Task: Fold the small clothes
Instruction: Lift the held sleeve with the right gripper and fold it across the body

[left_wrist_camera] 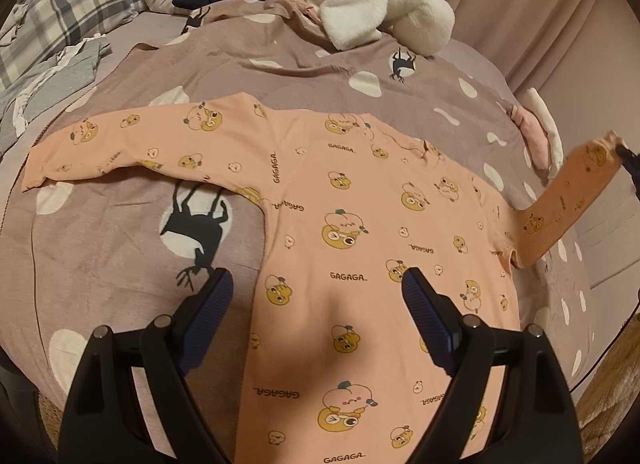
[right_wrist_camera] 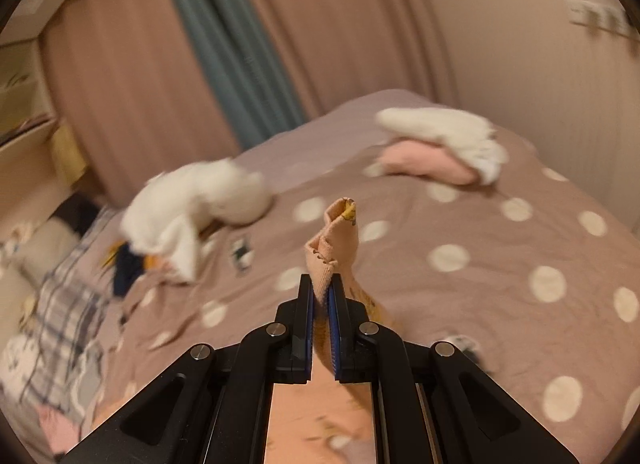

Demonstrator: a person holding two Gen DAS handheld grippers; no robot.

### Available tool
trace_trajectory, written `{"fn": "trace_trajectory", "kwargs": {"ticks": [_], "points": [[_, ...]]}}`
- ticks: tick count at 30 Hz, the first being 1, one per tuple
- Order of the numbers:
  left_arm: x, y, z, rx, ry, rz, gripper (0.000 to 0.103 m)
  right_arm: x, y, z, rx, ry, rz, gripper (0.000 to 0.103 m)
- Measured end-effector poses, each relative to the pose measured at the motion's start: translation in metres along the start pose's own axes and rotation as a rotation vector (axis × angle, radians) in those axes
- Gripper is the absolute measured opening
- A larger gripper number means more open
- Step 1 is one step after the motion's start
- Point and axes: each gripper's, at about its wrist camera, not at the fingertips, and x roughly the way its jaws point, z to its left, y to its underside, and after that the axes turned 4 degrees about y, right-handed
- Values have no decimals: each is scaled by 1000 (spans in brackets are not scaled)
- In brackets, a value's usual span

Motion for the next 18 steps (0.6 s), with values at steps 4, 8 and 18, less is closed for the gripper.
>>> {"fn": "trace_trajectory", "kwargs": {"ticks": [4, 8, 18], "points": [[-3, -1, 5, -5, 0, -5, 86, 10, 21, 40, -81, -73, 57, 9], [-5, -2, 9, -11, -8, -13, 86, 22, 52, 76, -161, -151, 143, 9], [-2, -4, 15, -17, 6, -18, 86, 61, 129, 130, -284, -219, 362, 9]]}}
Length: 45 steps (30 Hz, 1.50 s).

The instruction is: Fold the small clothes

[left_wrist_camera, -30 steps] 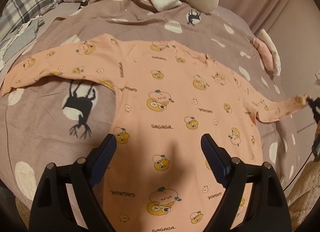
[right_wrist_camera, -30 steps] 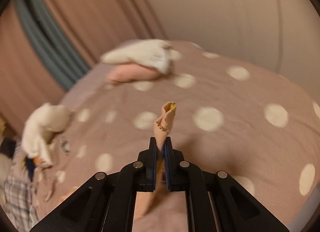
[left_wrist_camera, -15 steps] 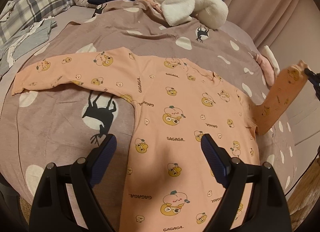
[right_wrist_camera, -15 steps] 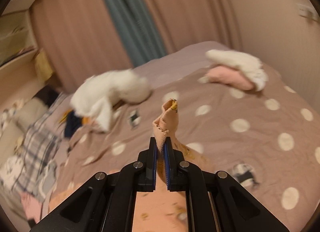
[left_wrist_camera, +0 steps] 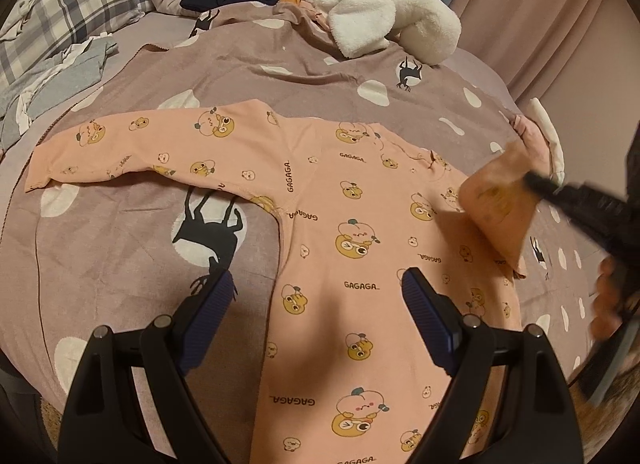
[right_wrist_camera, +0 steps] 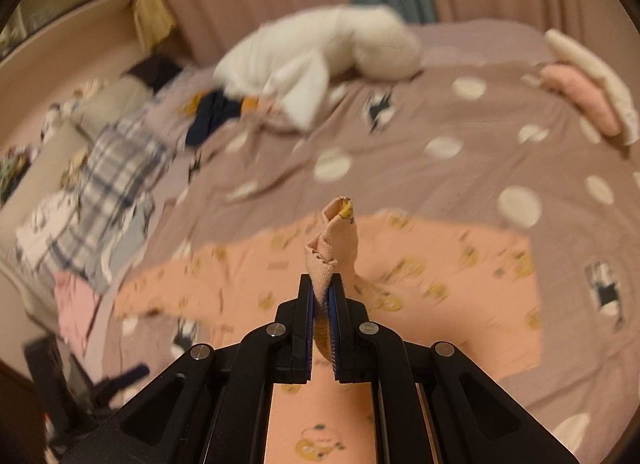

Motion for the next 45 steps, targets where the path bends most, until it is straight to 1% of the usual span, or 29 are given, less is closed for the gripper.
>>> {"fn": "trace_trajectory", "kwargs": {"ticks": [4, 7, 11, 12, 13, 14, 15, 16, 18, 20, 23, 26, 28, 29, 32, 35, 37, 39, 41, 43, 45], "points": [[1, 0, 3, -8, -1, -3, 86, 28, 19, 17, -38, -16, 96, 9], [2, 0, 4, -8, -3, -4, 86, 47, 32, 20, -26, -63, 173, 9], [4, 0, 5, 0, 7, 3, 86, 58, 42, 17, -23, -54, 228, 10], [5, 0, 5, -1, 11, 6, 86, 60, 44, 16, -17, -58, 242, 12], [6, 0, 4, -6, 23, 10, 86, 60, 45, 13, -2, -71, 256, 19], [7, 0, 4, -11, 39, 17, 86, 61, 46, 11, 12, -88, 269, 34], [8, -1, 2, -14, 60, 25, 85, 59, 47, 9, 26, -103, 276, 41], [10, -1, 0, -12, 72, 30, 84, 57, 47, 7, 35, -113, 273, 46], [13, -2, -7, 3, 93, 42, 83, 46, 47, 5, 30, -109, 239, 46], [18, -4, -16, 24, 118, 57, 82, 34, 47, 2, 27, -78, 203, 47], [31, -6, -29, 46, 166, 89, 79, 17, 46, -9, 42, -14, 148, 50], [49, -6, -40, 42, 229, 124, 75, 3, 46, -21, 71, 89, 89, 55], [63, -4, -47, 34, 273, 155, 70, -5, 48, -30, 89, 133, 61, 56], [70, -2, -51, 37, 284, 168, 69, -9, 49, -35, 100, 150, 50, 56], [89, 1, -62, 52, 278, 198, 66, -17, 53, -48, 132, 195, 30, 57], [104, 4, -66, 32, 300, 223, 57, -25, 57, -61, 154, 238, 5, 57], [114, 6, -69, 19, 315, 243, 45, -29, 59, -68, 170, 252, -7, 57], [122, 8, -71, 16, 316, 262, 38, -34, 61, -75, 187, 265, -18, 57], [126, 9, -72, 12, 322, 262, 31, -37, 63, -83, 204, 278, -29, 57], [131, 8, -73, 5, 340, 270, 12, -40, 66, -88, 214, 285, -35, 57], [135, 8, -73, 1, 326, 280, 9, -42, 68, -94, 232, 283, -42, 57]]}}
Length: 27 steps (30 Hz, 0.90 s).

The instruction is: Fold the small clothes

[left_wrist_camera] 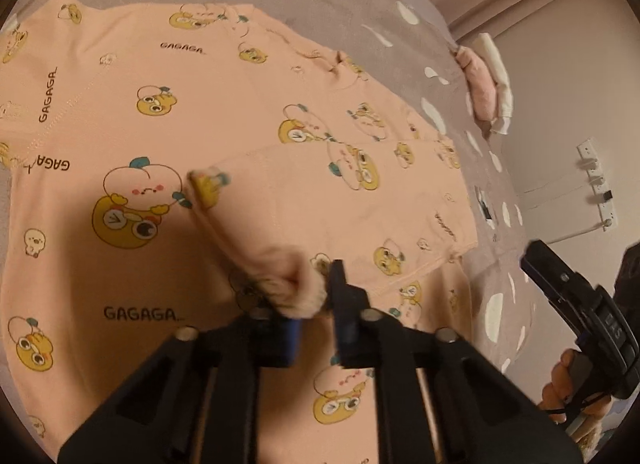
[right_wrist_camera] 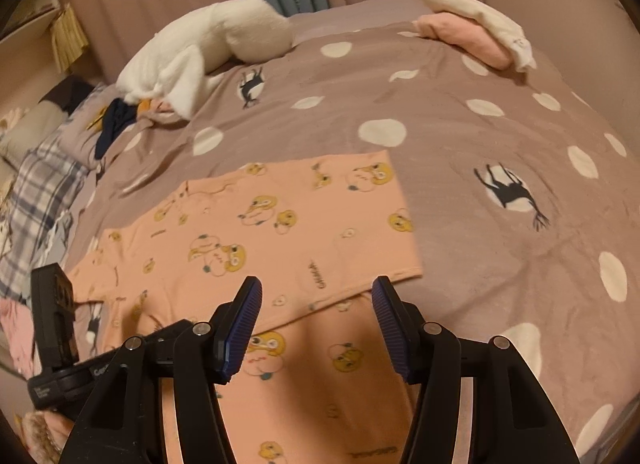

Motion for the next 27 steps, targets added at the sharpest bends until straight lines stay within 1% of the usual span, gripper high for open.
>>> {"fn": "trace_trajectory", "kwargs": {"ticks": [3, 5, 10, 15, 17, 19, 20, 22, 23, 27], "points": [[-4, -4, -7, 22, -36, -28, 6, 1, 2, -10, 22, -8, 1, 57], [-15, -11, -19, 55, -56, -62, 6, 1, 3, -15, 29, -5, 3, 57], [-51, -41, -57, 168, -72, -143, 6, 1, 1, -28, 54, 3, 3, 57], [-83, -69, -72, 220, -109, -208, 6, 5, -3, -39, 82, -11, 14, 57], [-93, -78, -71, 221, -129, -224, 6, 8, -5, -39, 75, -10, 18, 46], [-104, -85, -67, 212, -139, -237, 5, 11, -8, -38, 67, -9, 27, 41], [-109, -87, -65, 209, -138, -244, 5, 14, -9, -37, 62, -14, 32, 33], [-115, -89, -61, 210, -147, -256, 5, 22, -13, -35, 50, -24, 53, 22], [-118, -90, -58, 212, -155, -258, 5, 27, -16, -33, 39, -21, 69, 18], [-123, -91, -50, 220, -203, -255, 5, 43, -23, -26, -3, -26, 124, 17]]}}
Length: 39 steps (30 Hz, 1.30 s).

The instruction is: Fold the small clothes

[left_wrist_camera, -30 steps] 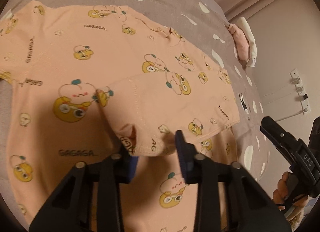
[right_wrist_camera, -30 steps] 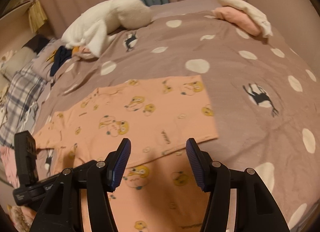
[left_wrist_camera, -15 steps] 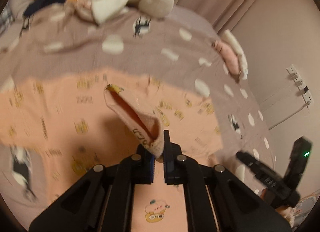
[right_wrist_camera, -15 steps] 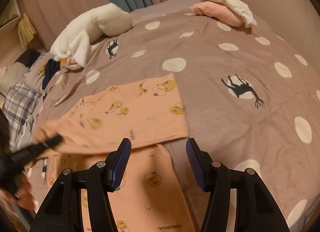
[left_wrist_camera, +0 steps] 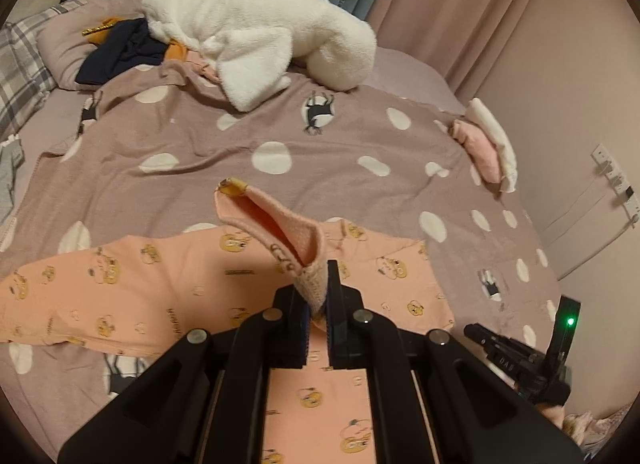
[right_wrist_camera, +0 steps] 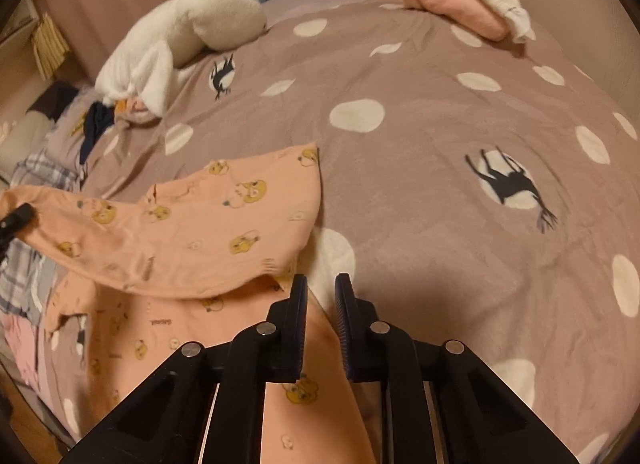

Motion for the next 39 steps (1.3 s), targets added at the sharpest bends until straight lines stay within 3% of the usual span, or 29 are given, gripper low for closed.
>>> {"fn": "trace_trajectory", "kwargs": {"ticks": [6, 14, 19, 39], "points": [[-4, 0, 17, 13, -64, 6, 5, 22, -8, 15, -22, -20, 65, 17], [1, 6, 45, -18, -105, 39, 6, 51, -2, 37, -87, 36, 132, 17], [5, 15, 57, -28, -110, 71, 6, 54, 1, 39, -104, 75, 130, 17], [28, 52, 107, -104, -129, 183, 7, 55, 2, 39, -95, 90, 126, 17]]}}
